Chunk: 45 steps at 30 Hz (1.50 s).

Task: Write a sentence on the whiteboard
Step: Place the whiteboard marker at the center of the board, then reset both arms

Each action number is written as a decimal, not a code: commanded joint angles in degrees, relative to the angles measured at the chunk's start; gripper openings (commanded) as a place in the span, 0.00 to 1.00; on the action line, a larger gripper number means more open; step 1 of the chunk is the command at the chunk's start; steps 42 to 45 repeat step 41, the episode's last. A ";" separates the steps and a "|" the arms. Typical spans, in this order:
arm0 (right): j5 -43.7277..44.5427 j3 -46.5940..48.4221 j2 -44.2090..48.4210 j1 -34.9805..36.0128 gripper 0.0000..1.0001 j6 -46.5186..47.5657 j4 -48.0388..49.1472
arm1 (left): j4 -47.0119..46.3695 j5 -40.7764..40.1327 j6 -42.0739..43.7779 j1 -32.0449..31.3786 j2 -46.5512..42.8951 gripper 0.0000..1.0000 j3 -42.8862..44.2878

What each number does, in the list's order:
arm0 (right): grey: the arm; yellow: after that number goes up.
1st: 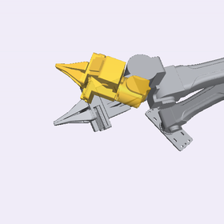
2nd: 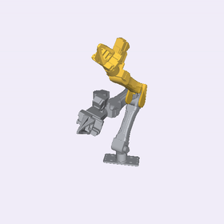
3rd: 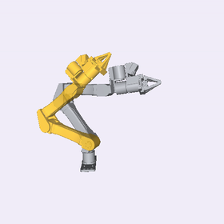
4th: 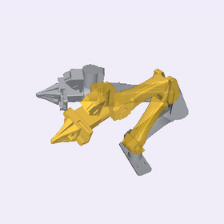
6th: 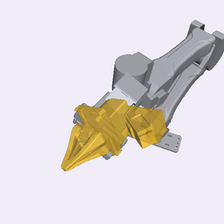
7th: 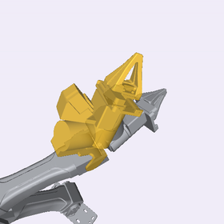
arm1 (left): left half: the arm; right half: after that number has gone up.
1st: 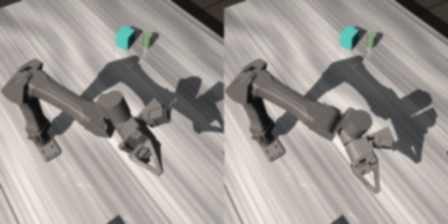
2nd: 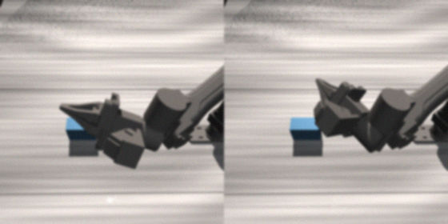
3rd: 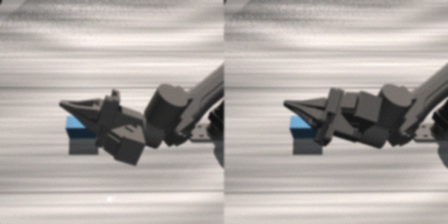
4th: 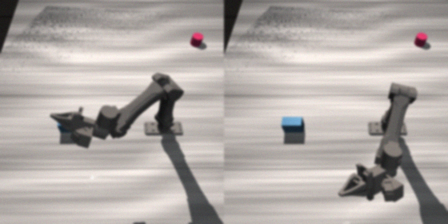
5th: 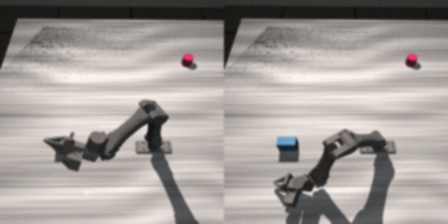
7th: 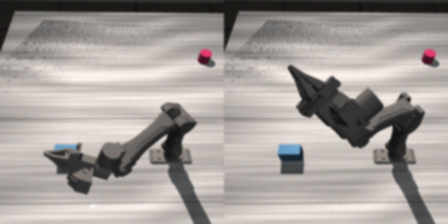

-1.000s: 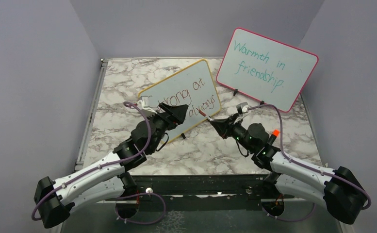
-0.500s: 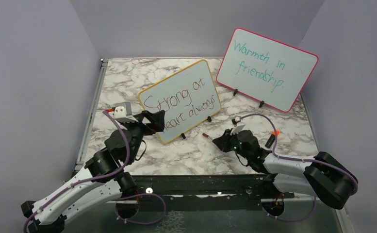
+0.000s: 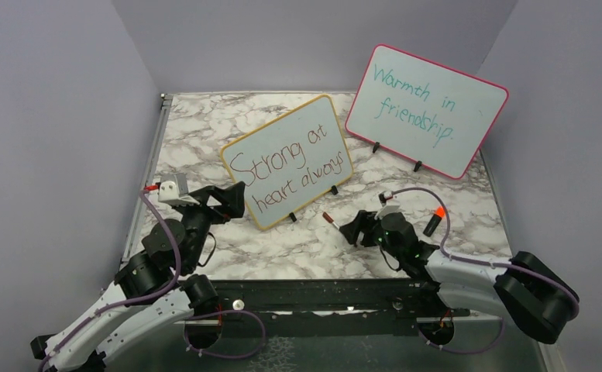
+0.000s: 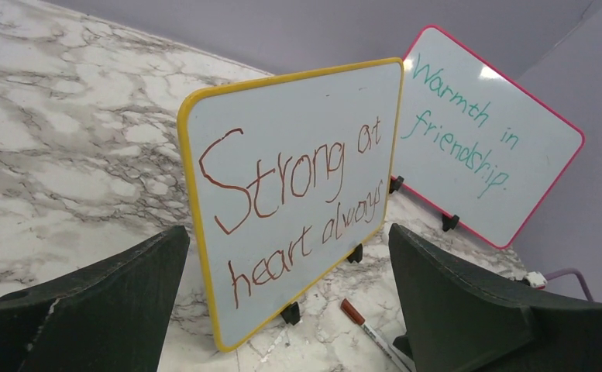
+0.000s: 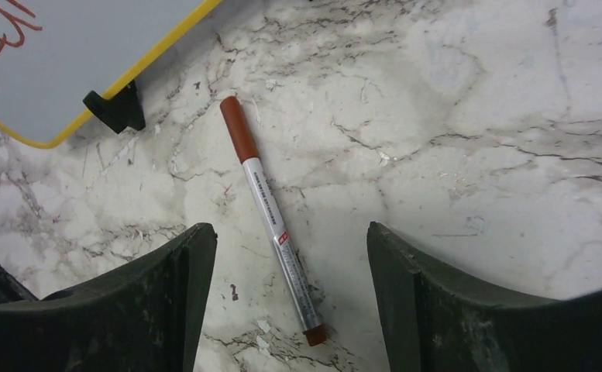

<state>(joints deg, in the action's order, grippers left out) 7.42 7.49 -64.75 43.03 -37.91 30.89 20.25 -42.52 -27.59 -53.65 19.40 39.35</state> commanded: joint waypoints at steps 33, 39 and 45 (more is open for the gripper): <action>40.44 38.24 42.35 -0.13 1.00 23.78 -63.46 | 10.34 -7.57 9.13 1.15 -16.16 0.99 3.20; 40.31 37.50 44.27 -0.08 1.00 23.64 -63.30 | 9.92 -6.69 8.70 3.36 -16.42 0.99 3.23; 40.26 37.37 44.52 -0.13 1.00 23.93 -62.98 | 9.73 -6.30 8.70 3.82 -16.32 0.99 3.04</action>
